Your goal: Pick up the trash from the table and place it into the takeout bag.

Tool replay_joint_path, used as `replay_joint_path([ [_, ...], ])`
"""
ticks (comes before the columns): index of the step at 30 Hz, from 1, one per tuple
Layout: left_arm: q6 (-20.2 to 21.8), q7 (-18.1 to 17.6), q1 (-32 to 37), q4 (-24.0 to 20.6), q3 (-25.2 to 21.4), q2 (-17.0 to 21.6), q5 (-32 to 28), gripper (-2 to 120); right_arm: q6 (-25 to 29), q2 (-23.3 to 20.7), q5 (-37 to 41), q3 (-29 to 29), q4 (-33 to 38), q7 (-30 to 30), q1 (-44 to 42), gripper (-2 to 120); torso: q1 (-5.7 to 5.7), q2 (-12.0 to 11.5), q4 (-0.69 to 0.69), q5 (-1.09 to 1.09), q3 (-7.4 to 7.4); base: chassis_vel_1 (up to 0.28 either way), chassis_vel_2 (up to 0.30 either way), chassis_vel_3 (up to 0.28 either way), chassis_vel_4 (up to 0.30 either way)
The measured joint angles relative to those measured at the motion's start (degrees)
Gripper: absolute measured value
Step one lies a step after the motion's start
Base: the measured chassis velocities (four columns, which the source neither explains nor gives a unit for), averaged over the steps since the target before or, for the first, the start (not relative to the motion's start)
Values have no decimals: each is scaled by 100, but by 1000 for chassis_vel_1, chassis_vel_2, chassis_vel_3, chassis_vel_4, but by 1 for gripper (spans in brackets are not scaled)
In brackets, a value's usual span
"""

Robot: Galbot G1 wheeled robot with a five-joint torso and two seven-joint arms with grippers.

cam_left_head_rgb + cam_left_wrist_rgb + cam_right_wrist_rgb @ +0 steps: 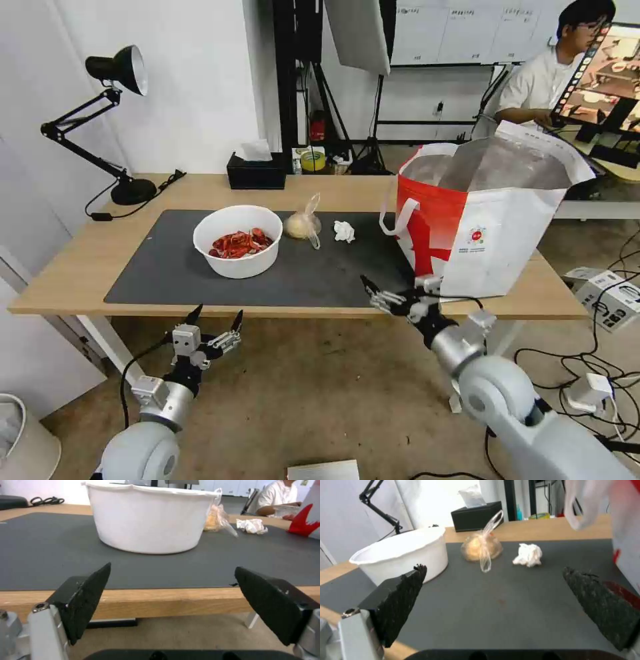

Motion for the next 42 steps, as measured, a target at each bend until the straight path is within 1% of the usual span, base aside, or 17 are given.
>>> replay_joint_path([
  [3, 9, -22, 17, -13, 1, -31, 20, 100, -274, 77, 108, -284, -202, 177, 501, 100, 0, 0, -1, 1, 0, 0, 0, 0, 0],
  [4, 9, -22, 17, -13, 1, -31, 20, 100, -274, 77, 108, -284, -202, 177, 501, 100, 0, 0, -1, 1, 0, 0, 0, 0, 0],
  [7, 13, -25, 23, -12, 0, -52, 41, 100, -556, 238, 264, -681, -474, 405, 1084, 100, 0, 0, 0, 1, 0, 0, 0, 0, 0],
  [8, 13, -25, 23, -12, 0, -52, 41, 100, -556, 238, 264, -681, -474, 405, 1084, 100, 0, 0, 0, 1, 0, 0, 0, 0, 0],
  [12, 19, -22, 14, -11, 17, -71, 57, 100, -836, 459, 382, -1222, -935, 769, 1802, 100, 0, 0, 0, 0, 1, 0, 0, 0, 0],
  [16, 21, -21, 12, -6, 16, -83, 62, 100, -954, 549, 410, -1427, -1157, 989, 2163, 100, 0, 0, 0, 0, 1, 0, 0, 0, 0],
  [18, 23, -19, 18, 1, -1, -91, 68, 100, -1186, 696, 546, -1743, -1536, 1411, 2726, 100, 1, 0, 0, 1, 1, 0, 0, 0, 0],
  [19, 23, -18, 18, 1, -10, -90, 69, 100, -1238, 746, 611, -1832, -1651, 1551, 2886, 100, 0, 0, 0, -1, 0, 0, 0, 0, 0],
  [20, 23, -18, 18, 1, -10, -90, 69, 100, -1238, 746, 611, -1832, -1651, 1551, 2886, 100, 0, 0, 0, -1, 0, 0, 0, 0, 0],
  [22, 24, -18, 10, 4, -18, -85, 69, 100, -1418, 868, 709, -2003, -1926, 1870, 3187, 100, 1, 0, 1, 0, 1, 0, 0, 0, 0],
  [23, 24, -18, 10, 4, -18, -85, 69, 100, -1418, 868, 709, -2003, -1926, 1870, 3187, 100, 1, 0, 1, 0, 1, 0, 0, 0, 0],
  [27, 24, -18, -17, 8, -20, -90, 69, 100, -1588, 1070, 786, -2149, -2298, 2202, 3437, 100, 1, 0, 0, 0, 1, 0, 0, 0, 0],
  [29, 23, -16, -21, 9, -9, -124, 71, 100, -1634, 1248, 792, -2221, -2580, 2380, 3589, 100, 1, 0, 0, 0, 1, 0, 0, 0, 0],
  [30, 23, -16, -21, 9, -9, -124, 71, 100, -1634, 1248, 792, -2221, -2580, 2380, 3589, 100, 1, 0, 0, 0, 1, 0, 0, 0, 0],
  [33, 19, -13, 2, 6, -6, -204, 106, 100, -1682, 1472, 798, -2297, -2919, 2564, 3789, 100, 1, 0, 0, 0, 0, 0, 0, 0, 0],
  [36, 13, -8, 16, 5, -7, -243, 127, 100, -1748, 1592, 838, -2340, -3109, 2698, 3916, 100, 1, 1, 0, 0, 0, 0, 0, 0, 0],
  [42, 1, 1, 6, 9, -3, -224, 154, 100, -1979, 1862, 929, -2385, -3528, 2956, 4153, 100, 1, 1, 0, 0, 0, 0, 0, 0, 0],
])
